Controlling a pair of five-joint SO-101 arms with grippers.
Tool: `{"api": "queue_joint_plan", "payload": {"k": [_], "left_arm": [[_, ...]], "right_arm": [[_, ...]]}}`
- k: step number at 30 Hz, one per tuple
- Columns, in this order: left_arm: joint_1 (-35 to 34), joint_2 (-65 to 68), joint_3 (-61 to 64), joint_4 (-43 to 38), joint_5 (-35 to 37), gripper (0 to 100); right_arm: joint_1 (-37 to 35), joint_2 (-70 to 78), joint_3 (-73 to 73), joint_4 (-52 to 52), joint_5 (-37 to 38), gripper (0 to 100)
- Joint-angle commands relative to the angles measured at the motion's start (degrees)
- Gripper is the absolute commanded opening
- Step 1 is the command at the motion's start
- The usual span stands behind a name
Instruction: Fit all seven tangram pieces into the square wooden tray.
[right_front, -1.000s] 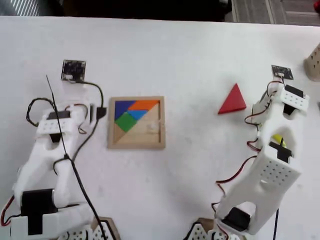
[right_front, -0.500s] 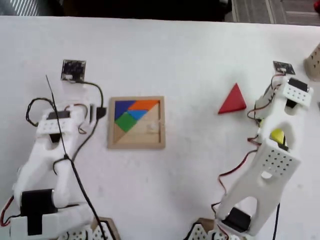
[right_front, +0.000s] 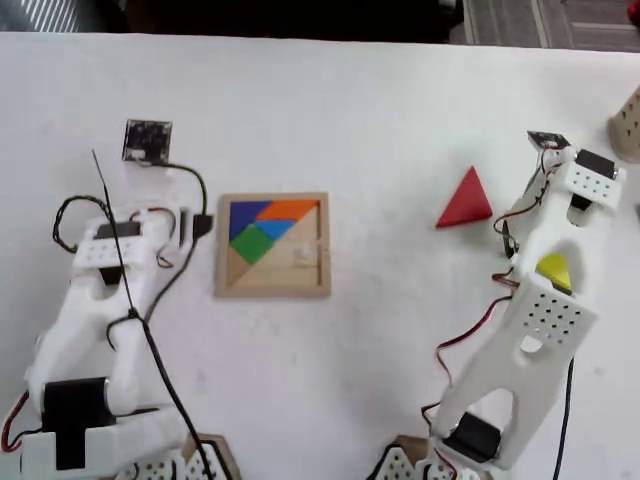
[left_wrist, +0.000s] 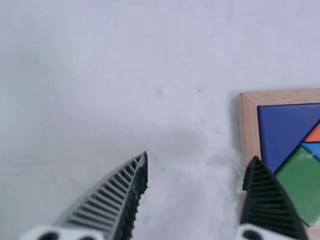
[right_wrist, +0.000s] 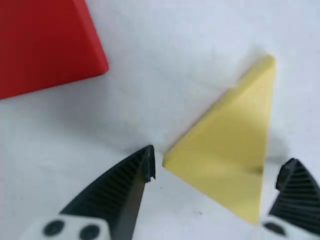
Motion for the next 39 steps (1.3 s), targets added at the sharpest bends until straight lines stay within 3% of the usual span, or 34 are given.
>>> {"api": "queue_joint_plan", "payload": {"k": [1,16,22,35,39], "left_arm": [[0.22,-0.13,-1.14,-1.32,-0.53,31],[0.22,-0.13,-1.14,-1.32,-0.53,31],[0.22,-0.13,-1.14,-1.32,-0.62,31],[0.22,-0.13,-1.14,-1.32,-0.62,31],[0.22,-0.13,-1.14,-1.32,-0.62,31]], "right_arm": [[-0.66,-0.31,-1.76,0.57,1.14,37.3],[0.92,4.53,-2.29,-4.70,5.10,37.2],[1.63,4.53,-2.29,-3.91,5.36,26.9],[3.12,4.62,-2.29,-3.91,5.71,26.9],[0.84,4.44,-2.29,0.40,11.08,26.9]]}}
